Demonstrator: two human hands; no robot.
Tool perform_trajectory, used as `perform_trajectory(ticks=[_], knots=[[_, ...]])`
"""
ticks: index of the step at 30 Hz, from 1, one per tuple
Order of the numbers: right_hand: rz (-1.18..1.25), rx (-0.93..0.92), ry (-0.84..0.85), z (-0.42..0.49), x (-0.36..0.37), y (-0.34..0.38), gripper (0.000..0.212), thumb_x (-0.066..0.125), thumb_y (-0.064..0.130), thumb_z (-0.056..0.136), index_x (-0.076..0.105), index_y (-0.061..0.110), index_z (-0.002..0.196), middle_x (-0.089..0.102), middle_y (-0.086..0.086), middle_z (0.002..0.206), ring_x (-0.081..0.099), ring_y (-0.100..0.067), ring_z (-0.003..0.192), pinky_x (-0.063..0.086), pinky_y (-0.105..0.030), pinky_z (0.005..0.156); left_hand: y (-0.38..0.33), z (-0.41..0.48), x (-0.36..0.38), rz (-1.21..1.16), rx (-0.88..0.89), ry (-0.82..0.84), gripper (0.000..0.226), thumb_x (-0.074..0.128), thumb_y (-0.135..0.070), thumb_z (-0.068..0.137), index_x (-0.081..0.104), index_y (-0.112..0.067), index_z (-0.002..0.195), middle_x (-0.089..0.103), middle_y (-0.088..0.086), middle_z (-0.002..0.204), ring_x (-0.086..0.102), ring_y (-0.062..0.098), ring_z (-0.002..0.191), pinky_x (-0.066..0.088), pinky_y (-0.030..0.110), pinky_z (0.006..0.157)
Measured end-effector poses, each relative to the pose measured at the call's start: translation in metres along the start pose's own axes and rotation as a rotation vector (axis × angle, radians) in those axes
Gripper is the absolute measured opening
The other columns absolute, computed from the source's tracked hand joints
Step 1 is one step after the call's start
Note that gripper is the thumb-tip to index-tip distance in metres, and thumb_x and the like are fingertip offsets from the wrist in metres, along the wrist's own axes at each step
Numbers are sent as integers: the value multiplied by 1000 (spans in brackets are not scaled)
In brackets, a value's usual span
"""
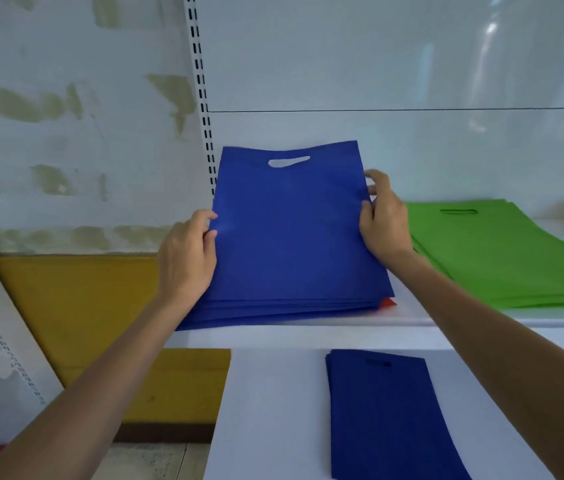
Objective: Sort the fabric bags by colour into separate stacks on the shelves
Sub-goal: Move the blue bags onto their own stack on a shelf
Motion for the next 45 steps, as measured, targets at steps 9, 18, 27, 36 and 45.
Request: perform_trajectory(ticks=[9,18,27,36,45], knots=[[-272,-2,-122,-69,-155,-49,39,46,-4,87,55,-2,125,56,-17,125,57,-35,105,43,-35,84,-137,-47,18,-251,124,114,30,51,-10,92,60,-5,121,63,9,116,52,26,110,41,31,87],[-534,309,57,-241,-307,-149,38,48,0,91,48,-5,129,49,-20,126,54,-38,107,47,-44,84,-285,-189,77,-533,157,410,31,54,-5,87,62,-9,116,61,7,112,55,24,104,40,28,89],[-563,626,245,-376,-338,-209,33,49,3,91,53,2,124,52,-12,126,54,-30,107,43,-32,82,-307,-363,147,-544,32,915,33,49,-11,93,55,-13,125,54,1,117,53,11,94,35,13,78],[-500,648,454,-383,-209,-259,35,47,4,92,52,1,127,50,-12,130,56,-34,103,46,-37,79,-205,-392,204,-363,-124,997,36,49,-13,92,54,-14,127,55,1,119,52,16,110,38,21,87],[-358,574,594,-324,-28,-322,46,44,-1,89,44,4,135,41,-9,138,57,-34,98,49,-40,80,-93,-335,289,-218,-218,946,43,51,-11,90,47,-12,134,50,5,126,47,20,116,36,23,96]])
Point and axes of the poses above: each hand's wrist, its own z-axis towards the middle knuckle, its own x-axis out of the palm, y = z × x, the point moved 4 cm from there along z, towards the middle knuckle
